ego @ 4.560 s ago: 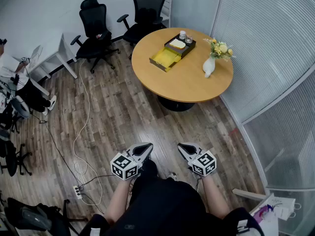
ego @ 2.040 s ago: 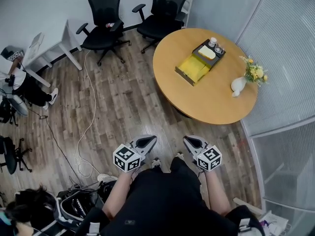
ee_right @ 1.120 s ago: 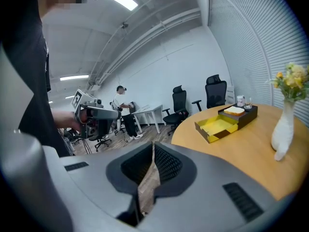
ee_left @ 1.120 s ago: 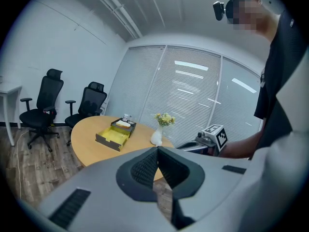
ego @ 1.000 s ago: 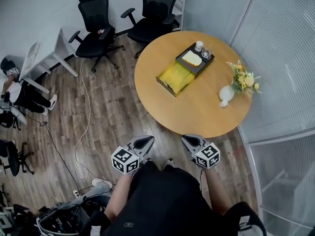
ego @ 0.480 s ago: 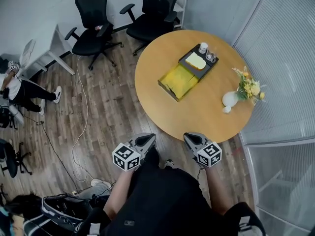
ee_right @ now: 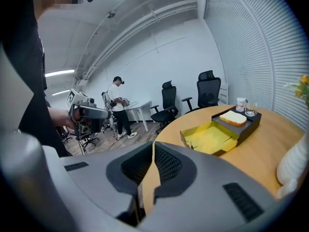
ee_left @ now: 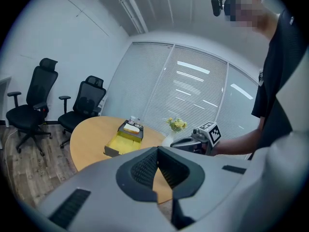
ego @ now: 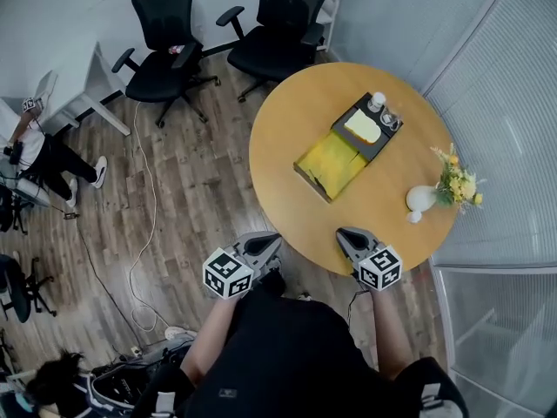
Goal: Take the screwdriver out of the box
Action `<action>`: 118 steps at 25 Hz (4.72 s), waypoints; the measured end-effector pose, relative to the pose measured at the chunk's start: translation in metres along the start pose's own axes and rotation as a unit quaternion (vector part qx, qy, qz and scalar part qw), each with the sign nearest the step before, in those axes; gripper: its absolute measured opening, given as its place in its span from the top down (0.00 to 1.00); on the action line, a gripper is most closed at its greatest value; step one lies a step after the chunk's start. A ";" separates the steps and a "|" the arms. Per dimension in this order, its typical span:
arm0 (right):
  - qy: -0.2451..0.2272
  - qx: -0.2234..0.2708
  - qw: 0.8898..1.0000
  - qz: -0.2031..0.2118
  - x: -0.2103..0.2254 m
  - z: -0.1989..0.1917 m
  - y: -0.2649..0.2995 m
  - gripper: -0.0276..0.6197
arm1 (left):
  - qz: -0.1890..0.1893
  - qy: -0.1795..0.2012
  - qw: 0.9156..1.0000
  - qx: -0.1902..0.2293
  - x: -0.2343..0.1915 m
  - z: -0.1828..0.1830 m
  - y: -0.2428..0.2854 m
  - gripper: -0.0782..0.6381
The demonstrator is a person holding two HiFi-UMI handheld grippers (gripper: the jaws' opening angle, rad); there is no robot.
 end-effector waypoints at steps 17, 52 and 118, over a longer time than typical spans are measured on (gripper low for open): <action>0.053 -0.010 0.998 -0.044 0.029 -0.004 0.019 0.94 | -0.047 0.014 0.997 -0.053 -0.063 0.036 0.053 0.88; 0.034 -0.140 0.988 0.058 0.150 -0.004 0.141 0.94 | -0.007 -0.064 0.992 -0.112 -0.092 0.006 0.145 0.88; -0.119 -0.457 0.881 0.030 0.170 -0.017 0.244 0.87 | -0.036 -0.119 0.987 -0.103 -0.180 -0.007 0.154 0.88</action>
Point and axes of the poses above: the fingertips, and each gripper's own axes: y forward along the fingers, x to its right, z out of its top, the point moved 9 cm from there along -y, backward along the fingers, and after that the axes turned 1 degree about -x, right-handed, at the moved point
